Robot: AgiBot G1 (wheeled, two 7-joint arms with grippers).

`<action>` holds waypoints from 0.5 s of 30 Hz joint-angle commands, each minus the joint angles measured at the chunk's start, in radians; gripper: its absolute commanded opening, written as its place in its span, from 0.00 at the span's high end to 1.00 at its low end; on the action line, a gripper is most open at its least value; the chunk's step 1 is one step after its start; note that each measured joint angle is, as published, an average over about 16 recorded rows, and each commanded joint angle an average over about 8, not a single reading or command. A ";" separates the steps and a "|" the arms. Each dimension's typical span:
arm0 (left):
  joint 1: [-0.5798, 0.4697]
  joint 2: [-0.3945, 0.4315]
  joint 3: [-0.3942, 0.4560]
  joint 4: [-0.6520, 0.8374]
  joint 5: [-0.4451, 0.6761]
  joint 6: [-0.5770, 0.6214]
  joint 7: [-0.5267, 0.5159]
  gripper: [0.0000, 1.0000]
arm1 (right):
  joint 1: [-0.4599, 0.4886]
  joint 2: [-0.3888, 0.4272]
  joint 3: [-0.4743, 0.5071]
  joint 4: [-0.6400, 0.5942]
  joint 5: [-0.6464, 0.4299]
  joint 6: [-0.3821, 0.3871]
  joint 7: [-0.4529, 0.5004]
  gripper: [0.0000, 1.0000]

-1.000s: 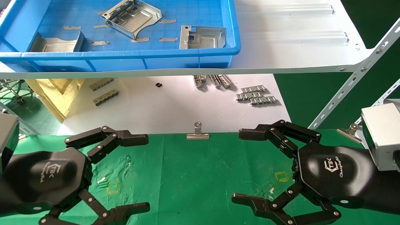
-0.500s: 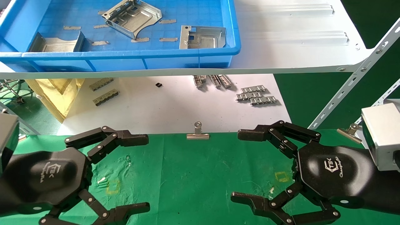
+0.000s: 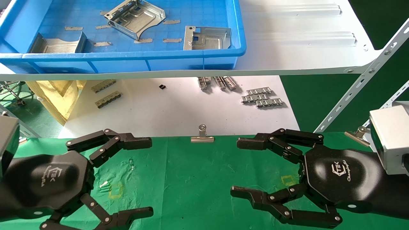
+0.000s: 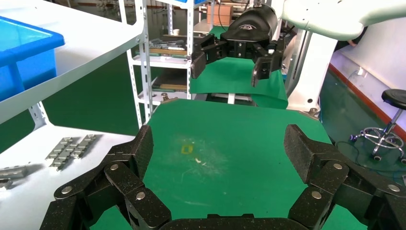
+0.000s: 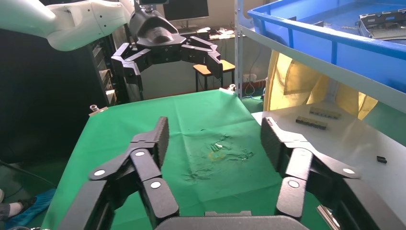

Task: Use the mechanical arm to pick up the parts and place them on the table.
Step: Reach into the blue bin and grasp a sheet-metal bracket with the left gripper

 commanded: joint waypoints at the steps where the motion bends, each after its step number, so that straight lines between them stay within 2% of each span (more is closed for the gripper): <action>1: 0.000 0.000 0.000 0.000 0.000 0.000 0.000 0.00 | 0.000 0.000 0.000 0.000 0.000 0.000 0.000 1.00; 15: 0.000 0.000 0.000 0.000 0.000 0.000 0.000 0.00 | 0.000 0.000 0.000 0.000 0.000 0.000 0.000 1.00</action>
